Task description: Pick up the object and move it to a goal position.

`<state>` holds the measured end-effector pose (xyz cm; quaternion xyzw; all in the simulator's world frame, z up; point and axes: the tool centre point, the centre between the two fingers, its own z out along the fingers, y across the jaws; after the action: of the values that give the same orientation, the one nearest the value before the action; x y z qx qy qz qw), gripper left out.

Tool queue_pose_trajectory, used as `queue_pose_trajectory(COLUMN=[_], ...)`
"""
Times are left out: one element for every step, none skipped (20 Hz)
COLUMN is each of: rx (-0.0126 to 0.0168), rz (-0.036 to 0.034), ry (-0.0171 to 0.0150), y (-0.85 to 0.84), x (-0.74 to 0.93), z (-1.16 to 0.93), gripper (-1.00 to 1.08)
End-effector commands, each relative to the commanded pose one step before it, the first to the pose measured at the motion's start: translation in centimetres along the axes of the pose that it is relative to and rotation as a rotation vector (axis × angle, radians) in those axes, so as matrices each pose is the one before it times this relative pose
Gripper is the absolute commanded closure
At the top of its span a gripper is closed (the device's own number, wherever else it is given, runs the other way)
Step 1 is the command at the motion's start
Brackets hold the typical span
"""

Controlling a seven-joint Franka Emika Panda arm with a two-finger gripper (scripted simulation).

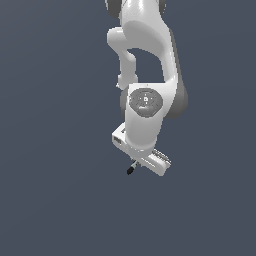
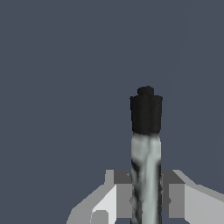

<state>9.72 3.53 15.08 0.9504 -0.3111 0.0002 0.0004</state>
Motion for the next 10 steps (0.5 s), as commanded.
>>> queue_pose_trajectory(rx=[0.00012, 0.0, 0.0, 0.0, 0.0, 0.0, 0.0, 0.0, 0.0, 0.0], rz=[0.00029, 0.0, 0.0, 0.0, 0.0, 0.0, 0.0, 0.0, 0.0, 0.0], ry=[-0.00036, 0.0, 0.0, 0.0, 0.0, 0.0, 0.0, 0.0, 0.0, 0.0], y=[-0.761, -0.247, -0.224, -0.202, -0.181, -0.161, -0.141, -0.123, -0.105, -0.088], x=[0.533, 0.168, 0.153, 0.139, 0.125, 0.112, 0.099, 0.087, 0.074, 0.063], z=[-0.584, -0.177, -0.16, -0.143, -0.127, -0.112, -0.098, -0.084, -0.071, -0.059], gripper=[1.08, 1.08, 1.08, 1.08, 1.08, 1.08, 1.08, 1.08, 1.08, 1.08])
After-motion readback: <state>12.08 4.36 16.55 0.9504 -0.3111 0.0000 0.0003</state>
